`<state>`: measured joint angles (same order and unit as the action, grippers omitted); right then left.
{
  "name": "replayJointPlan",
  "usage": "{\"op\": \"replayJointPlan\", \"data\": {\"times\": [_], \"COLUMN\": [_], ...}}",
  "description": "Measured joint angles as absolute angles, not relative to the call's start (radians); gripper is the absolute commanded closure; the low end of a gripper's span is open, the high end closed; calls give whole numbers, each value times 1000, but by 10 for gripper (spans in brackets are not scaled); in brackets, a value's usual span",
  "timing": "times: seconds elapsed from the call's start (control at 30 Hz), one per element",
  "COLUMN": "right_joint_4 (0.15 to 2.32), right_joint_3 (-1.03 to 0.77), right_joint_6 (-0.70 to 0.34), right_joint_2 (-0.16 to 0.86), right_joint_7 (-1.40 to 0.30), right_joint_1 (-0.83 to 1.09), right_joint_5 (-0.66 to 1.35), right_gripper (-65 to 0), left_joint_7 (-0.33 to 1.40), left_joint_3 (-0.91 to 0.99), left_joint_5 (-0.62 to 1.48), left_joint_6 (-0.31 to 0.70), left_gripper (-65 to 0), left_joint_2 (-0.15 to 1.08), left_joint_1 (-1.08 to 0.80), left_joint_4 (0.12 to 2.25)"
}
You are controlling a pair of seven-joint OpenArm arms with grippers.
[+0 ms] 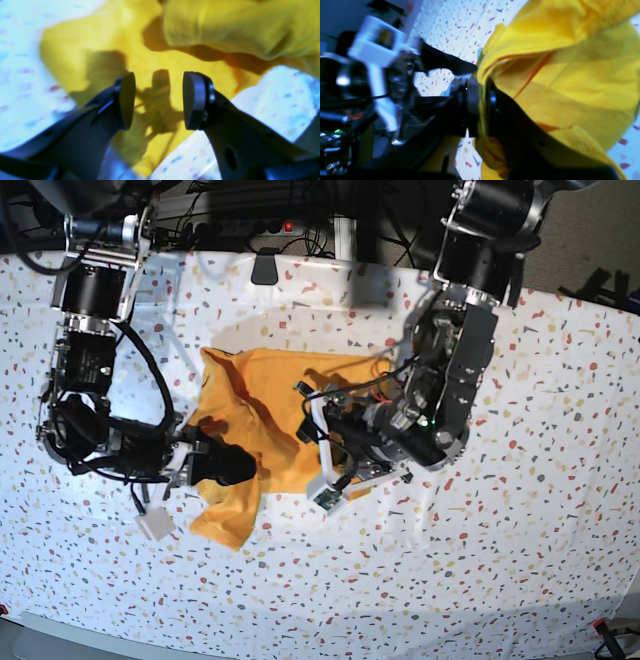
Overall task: Fold the T-shirt properly
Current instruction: 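Grasp the other strip end with the right gripper and fold it over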
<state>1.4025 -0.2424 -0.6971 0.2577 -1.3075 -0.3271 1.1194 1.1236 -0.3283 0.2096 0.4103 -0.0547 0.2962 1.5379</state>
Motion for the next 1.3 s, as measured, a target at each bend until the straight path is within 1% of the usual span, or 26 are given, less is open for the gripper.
{"op": "replayJointPlan", "data": {"times": [0.1,0.13,0.33,0.43,0.53,0.67,0.8,1.03,1.13,1.3], "right_joint_4": [1402,1402,1402,1402,1402,1386,1343,1321,1321,1321], "right_joint_3": [-243,-243,-248,-248,-248,-209,-130,6,12,12], "right_joint_6": [-697,-697,-697,-697,-697,-697,-697,-696,-694,-694], "right_joint_2": [218,203,97,49,7,-31,-45,-56,-70,-70], "right_joint_7": [-1298,-1298,-1227,-1198,-1187,-1116,-1073,-1070,-1069,-1066], "right_joint_1": [-331,-335,-344,-344,-345,-346,-345,-344,-344,-344], "right_joint_5": [1069,1048,888,860,825,712,587,577,528,526], "right_gripper": [0,0,0,0,0,0,0,0,0,0], "left_joint_7": [1146,1145,1137,1136,1138,1151,1153,1153,1153,1153], "left_joint_3": [-328,-329,-328,-329,-331,-329,-329,-330,-331,-330], "left_joint_5": [109,85,-165,-191,-187,-191,-187,-186,-187,-187], "left_joint_6": [411,397,187,132,105,100,101,101,100,100], "left_gripper": [-297,-297,-297,-296,-297,-297,-297,-297,-297,-297], "left_joint_2": [-52,-44,72,121,161,194,188,189,189,189], "left_joint_1": [297,297,297,297,296,296,297,297,297,297], "left_joint_4": [1607,1622,1639,1639,1639,1639,1639,1639,1639,1639]}}
